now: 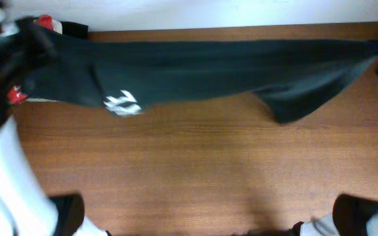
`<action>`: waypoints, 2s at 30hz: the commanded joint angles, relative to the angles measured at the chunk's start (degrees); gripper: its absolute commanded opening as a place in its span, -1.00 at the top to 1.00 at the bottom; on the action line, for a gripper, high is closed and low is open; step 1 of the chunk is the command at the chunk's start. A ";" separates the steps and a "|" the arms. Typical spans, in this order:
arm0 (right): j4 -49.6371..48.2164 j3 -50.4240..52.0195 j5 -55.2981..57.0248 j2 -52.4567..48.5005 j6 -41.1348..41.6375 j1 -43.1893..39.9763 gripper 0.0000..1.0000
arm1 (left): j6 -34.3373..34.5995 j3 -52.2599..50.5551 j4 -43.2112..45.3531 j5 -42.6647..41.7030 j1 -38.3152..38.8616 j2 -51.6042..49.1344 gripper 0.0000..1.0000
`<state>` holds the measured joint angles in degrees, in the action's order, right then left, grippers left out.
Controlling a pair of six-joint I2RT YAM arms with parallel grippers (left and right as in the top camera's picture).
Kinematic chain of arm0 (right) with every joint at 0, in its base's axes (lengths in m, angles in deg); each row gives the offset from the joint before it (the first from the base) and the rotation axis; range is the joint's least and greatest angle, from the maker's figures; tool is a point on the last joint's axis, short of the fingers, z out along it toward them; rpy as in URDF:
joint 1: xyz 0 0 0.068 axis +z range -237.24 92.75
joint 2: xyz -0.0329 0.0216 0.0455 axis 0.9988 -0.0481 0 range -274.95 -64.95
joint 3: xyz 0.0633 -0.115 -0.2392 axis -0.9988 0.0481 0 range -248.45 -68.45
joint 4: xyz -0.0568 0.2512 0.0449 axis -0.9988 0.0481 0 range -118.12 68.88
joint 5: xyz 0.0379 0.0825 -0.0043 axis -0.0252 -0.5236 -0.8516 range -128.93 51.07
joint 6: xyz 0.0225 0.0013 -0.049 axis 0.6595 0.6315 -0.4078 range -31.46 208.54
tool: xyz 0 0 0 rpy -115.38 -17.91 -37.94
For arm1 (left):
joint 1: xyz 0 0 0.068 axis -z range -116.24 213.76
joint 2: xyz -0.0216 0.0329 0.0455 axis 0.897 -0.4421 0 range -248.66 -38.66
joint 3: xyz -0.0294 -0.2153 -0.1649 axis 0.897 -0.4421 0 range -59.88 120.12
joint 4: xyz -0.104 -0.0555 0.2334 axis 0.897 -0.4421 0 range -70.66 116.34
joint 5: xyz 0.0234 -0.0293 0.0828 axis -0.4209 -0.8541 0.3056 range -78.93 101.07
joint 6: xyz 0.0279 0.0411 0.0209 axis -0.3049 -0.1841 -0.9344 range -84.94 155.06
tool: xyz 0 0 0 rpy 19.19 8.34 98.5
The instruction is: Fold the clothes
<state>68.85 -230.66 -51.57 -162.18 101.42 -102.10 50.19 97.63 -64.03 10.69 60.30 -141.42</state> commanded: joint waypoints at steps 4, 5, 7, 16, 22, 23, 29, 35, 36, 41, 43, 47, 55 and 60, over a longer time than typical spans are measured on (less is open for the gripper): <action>0.35 6.16 -0.02 2.78 -1.68 -1.07 0.92 | 0.70 -10.36 -5.09 -2.05 -0.44 -3.30 0.99; 0.35 6.16 0.26 4.94 -2.21 -1.07 0.93 | 1.90 -10.27 -6.32 -0.70 -0.44 -0.48 0.99; 0.35 6.16 0.83 8.28 -2.45 -0.92 0.92 | 1.88 -10.32 -6.34 -2.43 -0.33 7.02 1.00; -5.29 24.63 -1.36 1.62 -5.64 -0.83 0.92 | 1.46 -28.44 0.17 -1.79 0.09 9.94 0.99; -21.70 26.77 -3.28 0.48 -5.38 -0.44 0.92 | -0.96 -28.44 19.47 -1.46 -0.09 -0.61 0.99; -20.59 25.51 -3.26 1.36 -5.38 -0.44 0.92 | -0.96 -23.37 16.11 -0.85 -0.07 -0.44 0.99; -5.27 23.34 -3.23 10.75 -5.40 -0.44 0.92 | -2.78 -2.69 -6.34 -8.31 1.40 4.11 1.00; 0.33 23.39 -3.23 23.08 -5.35 -0.44 0.92 | 3.63 -20.37 -6.34 -2.80 13.33 25.49 0.99; 0.33 23.39 -3.26 23.28 -5.35 -0.44 0.93 | 3.91 -23.76 -6.32 -2.75 13.31 28.04 0.99; -6.03 23.39 -3.23 12.07 -5.40 -0.44 0.92 | 4.76 -31.87 7.06 7.56 13.31 21.46 0.99; -14.12 23.39 -3.26 4.76 -5.38 -0.44 0.92 | 4.26 -32.28 21.27 10.34 12.52 11.69 0.99; -32.65 23.32 -6.32 -4.52 -2.75 -0.68 0.92 | -0.15 -26.86 46.58 10.51 9.99 -5.22 0.99; -15.15 -4.28 -6.23 0.92 -4.63 -11.47 0.92 | -12.48 19.08 21.62 14.56 9.57 -4.61 0.99; 0.35 6.64 -6.01 -3.30 -6.99 -10.60 0.92 | 1.16 0.48 -2.12 14.58 9.57 -14.73 0.99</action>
<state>68.87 -231.86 -58.77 -161.07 96.22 -113.05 43.29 108.78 -60.69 23.76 70.33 -146.10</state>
